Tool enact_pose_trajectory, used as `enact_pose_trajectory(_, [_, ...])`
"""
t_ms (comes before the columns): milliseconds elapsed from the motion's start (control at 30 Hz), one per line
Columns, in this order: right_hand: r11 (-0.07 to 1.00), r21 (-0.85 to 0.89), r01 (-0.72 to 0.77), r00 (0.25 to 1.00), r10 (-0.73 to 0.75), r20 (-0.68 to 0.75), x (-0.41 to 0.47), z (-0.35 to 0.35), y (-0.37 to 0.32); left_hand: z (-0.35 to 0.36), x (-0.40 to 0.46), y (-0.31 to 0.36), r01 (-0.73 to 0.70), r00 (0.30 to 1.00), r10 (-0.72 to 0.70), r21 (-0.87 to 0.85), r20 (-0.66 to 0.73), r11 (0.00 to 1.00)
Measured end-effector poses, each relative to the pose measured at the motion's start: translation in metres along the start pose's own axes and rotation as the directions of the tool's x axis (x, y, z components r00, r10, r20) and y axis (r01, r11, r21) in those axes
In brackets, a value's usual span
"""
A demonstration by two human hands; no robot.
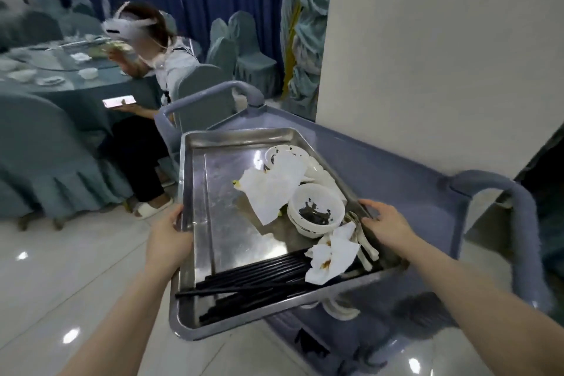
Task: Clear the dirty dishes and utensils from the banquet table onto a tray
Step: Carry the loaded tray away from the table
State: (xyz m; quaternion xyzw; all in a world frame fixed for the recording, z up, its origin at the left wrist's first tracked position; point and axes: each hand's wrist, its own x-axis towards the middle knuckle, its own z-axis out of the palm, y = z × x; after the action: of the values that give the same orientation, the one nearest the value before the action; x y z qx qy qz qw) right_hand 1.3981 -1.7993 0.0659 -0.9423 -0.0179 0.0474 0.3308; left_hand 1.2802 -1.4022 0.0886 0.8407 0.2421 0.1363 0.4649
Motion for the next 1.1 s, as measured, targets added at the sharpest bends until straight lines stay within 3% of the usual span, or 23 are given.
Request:
enact_pose_trajectory(233, [0.993,-0.026,0.114,0.983,-0.109,0.146,0.102,-0.043,0.037,0.077,-0.007,0.031,0.167,0.981,-0.172,-0.058,-0.095,0.984])
enact_pose_trajectory(333, [0.987,-0.087,0.134,0.959,-0.106,0.264,0.134,-0.047,0.052,0.104,-0.007,0.035,0.24,0.968,-0.242,-0.045,-0.058,0.97])
enact_pose_trajectory(433, [0.994,-0.091,0.054,0.953,-0.024,0.303,0.166,-0.054,0.071,0.134,-0.006,0.04,0.319,0.948,-0.318,-0.053,0.015,0.946])
enact_pose_trajectory(567, [0.997,-0.063,-0.04,0.966,0.055,0.251,0.198,-0.063,0.092,0.171,-0.004,0.051,0.408,0.911,-0.398,-0.098,0.105,0.908])
enact_pose_trajectory(800, [0.992,0.01,-0.128,0.989,0.127,0.079,0.224,-0.08,0.103,0.221,0.002,0.07,0.46,0.884,-0.445,-0.096,0.141,0.883])
enact_pose_trajectory(933, [0.996,0.01,-0.092,0.996,0.092,0.017,0.215,-0.081,0.095,0.237,-0.006,0.084,0.495,0.856,-0.483,-0.025,0.183,0.868])
enact_pose_trajectory(1100, [0.997,-0.058,0.045,0.998,-0.047,-0.042,0.189,-0.07,0.066,0.249,-0.016,0.113,0.531,0.779,-0.479,-0.019,0.405,0.847])
